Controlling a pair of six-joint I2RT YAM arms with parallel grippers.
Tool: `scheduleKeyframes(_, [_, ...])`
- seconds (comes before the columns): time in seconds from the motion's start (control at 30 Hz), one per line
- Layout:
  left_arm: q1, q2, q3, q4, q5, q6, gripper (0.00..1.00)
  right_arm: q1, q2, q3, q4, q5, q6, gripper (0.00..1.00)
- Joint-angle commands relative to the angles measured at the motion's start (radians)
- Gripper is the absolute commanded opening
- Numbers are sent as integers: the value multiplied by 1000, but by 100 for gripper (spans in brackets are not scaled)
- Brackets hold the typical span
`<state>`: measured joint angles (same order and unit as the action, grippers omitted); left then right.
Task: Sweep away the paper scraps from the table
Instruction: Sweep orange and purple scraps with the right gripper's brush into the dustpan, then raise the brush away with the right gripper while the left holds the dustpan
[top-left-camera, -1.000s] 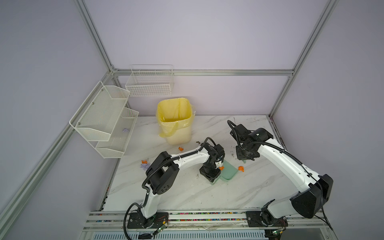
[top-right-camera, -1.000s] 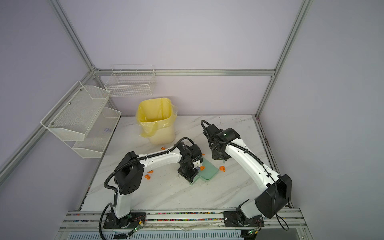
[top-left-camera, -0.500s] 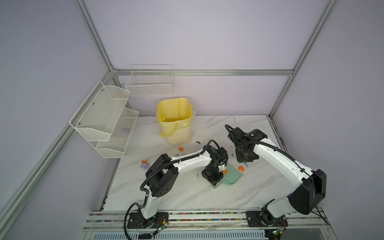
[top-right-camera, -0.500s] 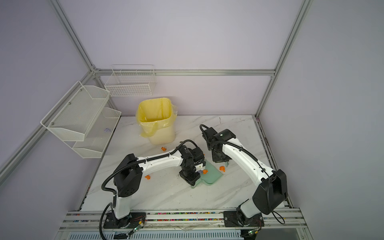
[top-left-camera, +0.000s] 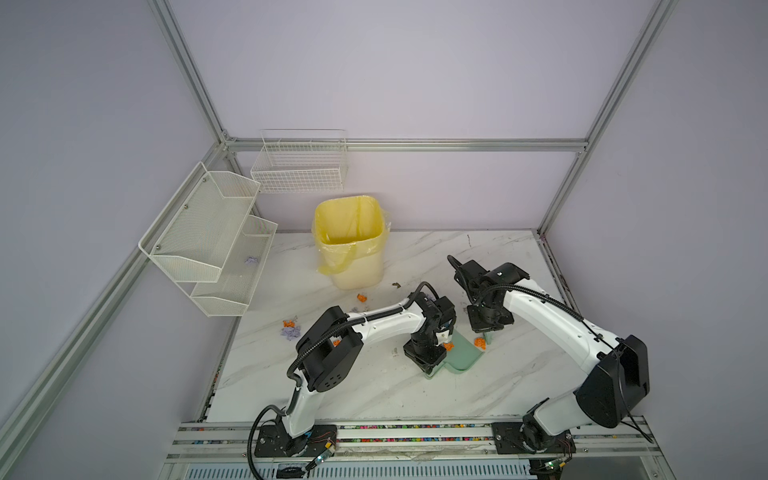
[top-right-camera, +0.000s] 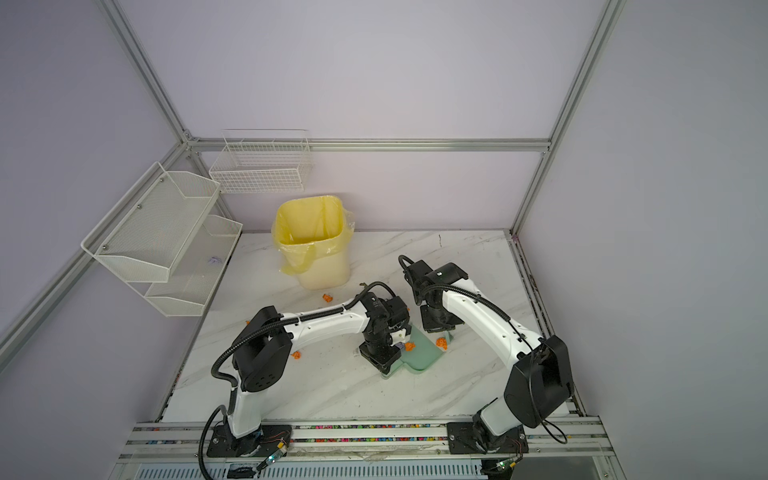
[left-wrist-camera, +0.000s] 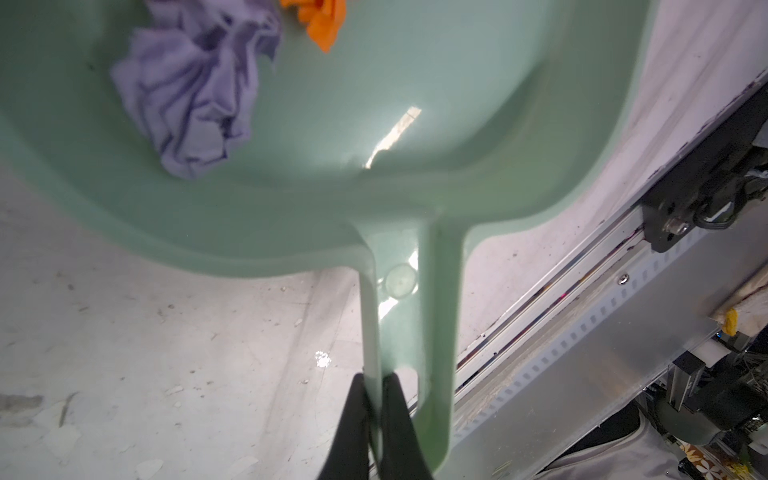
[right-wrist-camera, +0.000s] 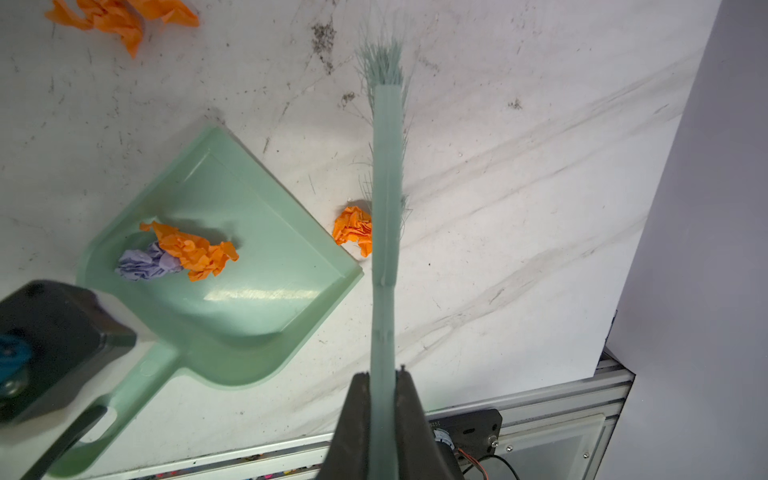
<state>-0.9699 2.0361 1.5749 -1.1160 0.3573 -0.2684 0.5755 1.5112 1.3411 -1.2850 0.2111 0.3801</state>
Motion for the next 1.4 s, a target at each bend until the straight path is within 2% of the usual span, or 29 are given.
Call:
scheduleKeyframes(0.0, [6, 7, 19, -2, 51, 26, 0, -5, -4, -12, 13, -30, -19, 0])
scheduleKeyframes(0.07, [12, 15, 17, -3, 72, 24, 0, -5, -7, -16, 19, -45, -28, 0])
scheduleKeyframes(0.23, [16, 19, 18, -4, 48, 25, 0, -5, -23, -16, 41, -118, -48, 0])
scheduleKeyframes(0.5, [18, 25, 19, -4, 36, 21, 0, -5, -85, 8, 116, -343, -82, 0])
scheduleKeyframes(0.63, [19, 24, 23, -5, 28, 17, 0, -5, -108, 21, 126, -364, -78, 0])
scheduleKeyframes(0.87, [18, 9, 23, -1, -34, -6, 0, -5, -114, 78, 106, -206, -14, 0])
scheduleKeyframes(1.13, [19, -8, 33, 15, -49, -27, 0, -6, -73, 138, 108, -104, -9, 0])
scheduleKeyframes(1.37, [19, -4, 42, 18, -54, -39, 0, -10, -56, 157, 124, -61, -18, 0])
